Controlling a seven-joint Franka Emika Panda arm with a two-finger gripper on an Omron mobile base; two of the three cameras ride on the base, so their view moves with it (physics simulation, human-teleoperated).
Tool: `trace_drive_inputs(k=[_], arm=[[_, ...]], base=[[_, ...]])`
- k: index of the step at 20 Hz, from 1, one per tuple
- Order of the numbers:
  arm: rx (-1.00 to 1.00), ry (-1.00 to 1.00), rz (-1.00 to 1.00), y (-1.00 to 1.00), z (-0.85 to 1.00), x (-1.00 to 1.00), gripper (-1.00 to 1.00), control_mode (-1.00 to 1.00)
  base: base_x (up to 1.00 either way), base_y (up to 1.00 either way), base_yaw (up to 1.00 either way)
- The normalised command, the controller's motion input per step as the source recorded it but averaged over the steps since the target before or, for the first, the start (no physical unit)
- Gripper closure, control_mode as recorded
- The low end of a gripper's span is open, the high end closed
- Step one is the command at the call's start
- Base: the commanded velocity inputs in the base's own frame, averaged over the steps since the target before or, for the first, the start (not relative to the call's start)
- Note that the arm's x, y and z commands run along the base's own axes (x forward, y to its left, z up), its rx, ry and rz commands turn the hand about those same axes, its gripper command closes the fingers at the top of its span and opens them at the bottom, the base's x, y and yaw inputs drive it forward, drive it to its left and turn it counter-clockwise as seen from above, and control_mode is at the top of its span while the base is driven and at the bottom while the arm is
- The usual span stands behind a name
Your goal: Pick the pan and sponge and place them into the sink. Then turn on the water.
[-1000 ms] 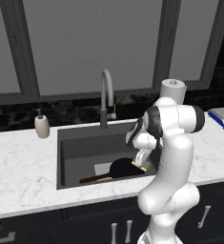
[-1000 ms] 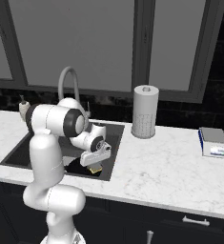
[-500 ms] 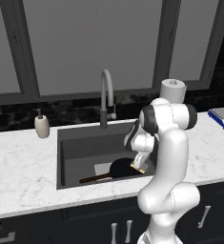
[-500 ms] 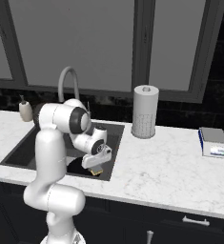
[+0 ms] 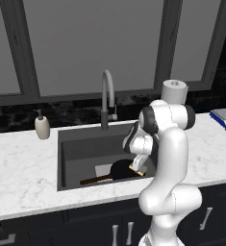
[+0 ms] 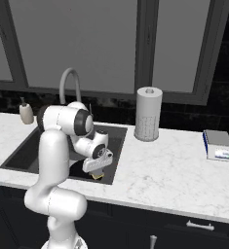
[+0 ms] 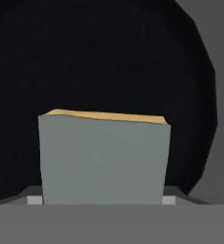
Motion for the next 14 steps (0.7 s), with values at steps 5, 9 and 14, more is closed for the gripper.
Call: trace_drive_inputs(k=[5,9,14], arm=[[0.08,0.00,0.00,0.08,-0.01,0.14,-1.00,-1.00],[0.10,-0.06,-0.01,0.12,0.12,0.07,-1.00,-1.00],[0.07,-0.14,-0.11,0.00,0.88,-0.15,-1.00,-1.00]], base=[[0.00,0.00,0.00],[0.00,0.00,0.00],[0.00,0.00,0.00]])
